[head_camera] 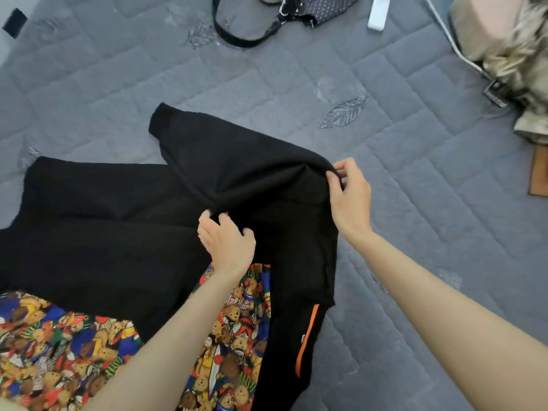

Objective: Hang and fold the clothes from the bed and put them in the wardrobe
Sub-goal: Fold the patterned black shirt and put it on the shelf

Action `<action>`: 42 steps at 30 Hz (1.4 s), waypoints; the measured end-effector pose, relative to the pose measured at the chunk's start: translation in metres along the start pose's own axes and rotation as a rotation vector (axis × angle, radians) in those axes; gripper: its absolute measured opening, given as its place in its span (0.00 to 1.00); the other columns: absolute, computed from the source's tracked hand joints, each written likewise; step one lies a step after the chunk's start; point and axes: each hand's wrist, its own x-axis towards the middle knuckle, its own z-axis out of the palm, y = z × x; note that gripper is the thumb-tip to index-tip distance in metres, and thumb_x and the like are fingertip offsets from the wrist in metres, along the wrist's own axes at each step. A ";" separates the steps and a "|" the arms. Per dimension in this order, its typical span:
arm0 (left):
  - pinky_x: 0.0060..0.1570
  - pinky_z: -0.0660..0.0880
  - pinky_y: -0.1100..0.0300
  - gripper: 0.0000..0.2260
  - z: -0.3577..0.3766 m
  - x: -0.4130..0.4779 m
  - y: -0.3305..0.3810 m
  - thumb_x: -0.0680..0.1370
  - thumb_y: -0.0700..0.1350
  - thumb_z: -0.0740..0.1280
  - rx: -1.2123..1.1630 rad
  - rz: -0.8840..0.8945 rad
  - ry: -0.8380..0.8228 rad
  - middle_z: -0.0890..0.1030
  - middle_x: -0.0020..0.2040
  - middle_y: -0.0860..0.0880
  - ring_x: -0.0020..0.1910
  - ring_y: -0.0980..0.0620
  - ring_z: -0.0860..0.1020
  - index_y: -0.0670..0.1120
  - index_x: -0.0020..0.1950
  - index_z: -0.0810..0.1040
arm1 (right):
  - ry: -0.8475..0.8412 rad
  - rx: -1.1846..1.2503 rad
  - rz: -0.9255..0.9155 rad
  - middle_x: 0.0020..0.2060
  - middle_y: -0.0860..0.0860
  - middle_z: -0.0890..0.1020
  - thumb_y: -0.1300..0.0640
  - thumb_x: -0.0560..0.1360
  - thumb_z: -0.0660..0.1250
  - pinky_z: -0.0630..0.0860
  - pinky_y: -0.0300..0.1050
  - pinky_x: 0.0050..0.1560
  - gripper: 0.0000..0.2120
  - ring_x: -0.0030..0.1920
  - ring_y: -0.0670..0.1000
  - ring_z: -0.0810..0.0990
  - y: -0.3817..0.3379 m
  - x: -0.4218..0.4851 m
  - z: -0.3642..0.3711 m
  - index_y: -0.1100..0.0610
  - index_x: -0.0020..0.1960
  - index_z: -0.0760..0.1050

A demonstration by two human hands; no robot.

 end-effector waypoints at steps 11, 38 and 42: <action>0.68 0.63 0.53 0.38 -0.027 0.060 -0.004 0.74 0.50 0.72 -0.543 -0.316 0.057 0.65 0.73 0.48 0.72 0.47 0.64 0.45 0.77 0.56 | -0.889 -0.407 -0.103 0.50 0.48 0.78 0.66 0.74 0.62 0.75 0.46 0.53 0.13 0.52 0.51 0.78 0.053 -0.074 0.006 0.52 0.51 0.81; 0.41 0.75 0.53 0.11 -0.120 -0.084 -0.174 0.83 0.51 0.55 -1.187 -0.641 0.044 0.79 0.48 0.50 0.47 0.49 0.77 0.51 0.50 0.76 | -1.364 -0.589 -0.782 0.58 0.50 0.68 0.67 0.75 0.59 0.68 0.49 0.55 0.28 0.59 0.53 0.69 -0.086 -0.153 0.081 0.40 0.66 0.73; 0.44 0.73 0.51 0.22 -0.108 -0.153 -0.222 0.79 0.64 0.54 -1.411 -0.843 0.052 0.81 0.48 0.45 0.47 0.45 0.78 0.49 0.52 0.79 | -1.354 -0.840 -0.886 0.62 0.49 0.69 0.64 0.78 0.57 0.63 0.46 0.58 0.27 0.60 0.53 0.66 -0.054 -0.189 0.077 0.36 0.67 0.70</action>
